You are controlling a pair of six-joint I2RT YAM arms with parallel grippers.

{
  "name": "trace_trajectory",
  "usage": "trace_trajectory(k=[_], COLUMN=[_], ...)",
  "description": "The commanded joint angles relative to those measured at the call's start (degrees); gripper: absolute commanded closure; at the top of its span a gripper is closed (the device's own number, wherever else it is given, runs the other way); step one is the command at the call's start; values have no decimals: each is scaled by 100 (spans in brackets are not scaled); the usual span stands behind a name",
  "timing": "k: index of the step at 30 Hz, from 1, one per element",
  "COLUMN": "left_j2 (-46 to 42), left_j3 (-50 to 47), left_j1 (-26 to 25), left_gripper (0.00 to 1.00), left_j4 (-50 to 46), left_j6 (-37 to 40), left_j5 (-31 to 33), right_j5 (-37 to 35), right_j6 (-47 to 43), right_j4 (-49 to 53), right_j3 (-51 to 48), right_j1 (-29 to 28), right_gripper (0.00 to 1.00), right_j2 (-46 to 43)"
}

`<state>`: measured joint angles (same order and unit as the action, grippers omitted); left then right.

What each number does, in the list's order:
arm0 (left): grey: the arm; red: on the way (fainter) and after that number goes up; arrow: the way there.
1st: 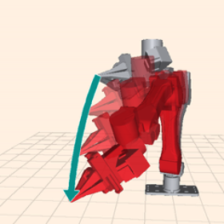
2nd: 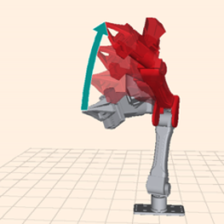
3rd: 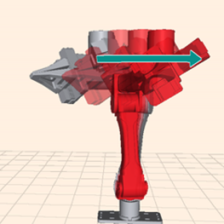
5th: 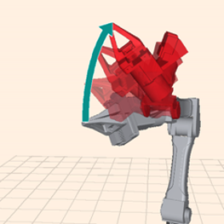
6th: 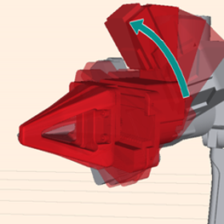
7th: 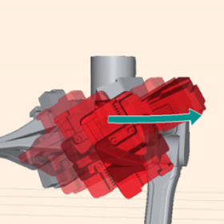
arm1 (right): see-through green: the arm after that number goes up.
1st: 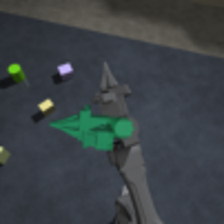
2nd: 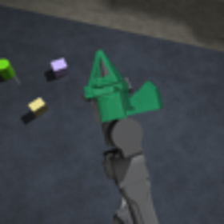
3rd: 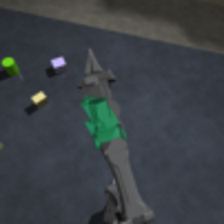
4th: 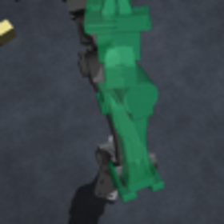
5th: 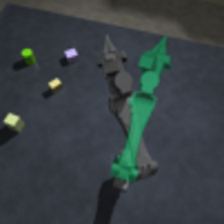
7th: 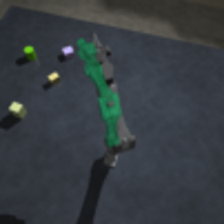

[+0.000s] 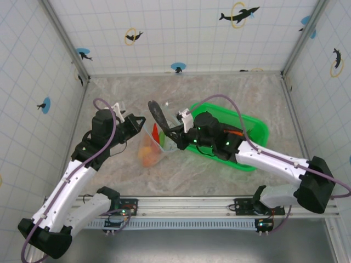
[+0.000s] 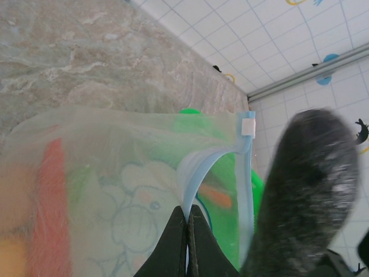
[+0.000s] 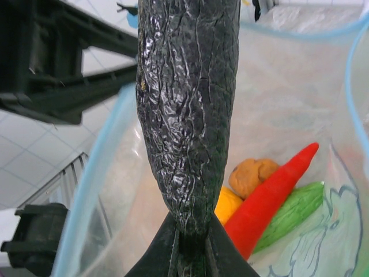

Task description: Place the food in the zip-top bag and seal the zipper

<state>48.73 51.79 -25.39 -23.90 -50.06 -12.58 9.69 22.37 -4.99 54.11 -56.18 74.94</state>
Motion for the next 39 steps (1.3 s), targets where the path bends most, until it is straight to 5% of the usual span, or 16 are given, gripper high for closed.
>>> trace_trajectory(k=[1,4,7,21,28,31,39], left_j2=[-70,-44,-28,-51,-1100,-1352,-534], left_j3=[221,246,254,201,137,78,105], left_j1=[24,24,23,20,23,20,21], left_gripper=[100,100,100,100,100,100,100], left_j4=[213,229,241,211,19,43,-222], left_j6=[-118,-126,-126,-127,-543,-608,-584], left_j5=[-87,-122,-131,66,2463,2904,1660], right_j5=[123,55,-162,-865,-1498,-2225,-3462], right_j6=[-29,-44,-114,-162,97,417,2470], right_j4=[-709,-544,-348,776,1495,2244,3688], right_j3=[-276,-228,-146,368,133,70,-216], right_j1=[-41,-42,-33,443,1158,1539,2308], right_gripper=[85,45,31,36,39,40,41], right_j2=[77,178,126,-697,-1217,-1180,-644])
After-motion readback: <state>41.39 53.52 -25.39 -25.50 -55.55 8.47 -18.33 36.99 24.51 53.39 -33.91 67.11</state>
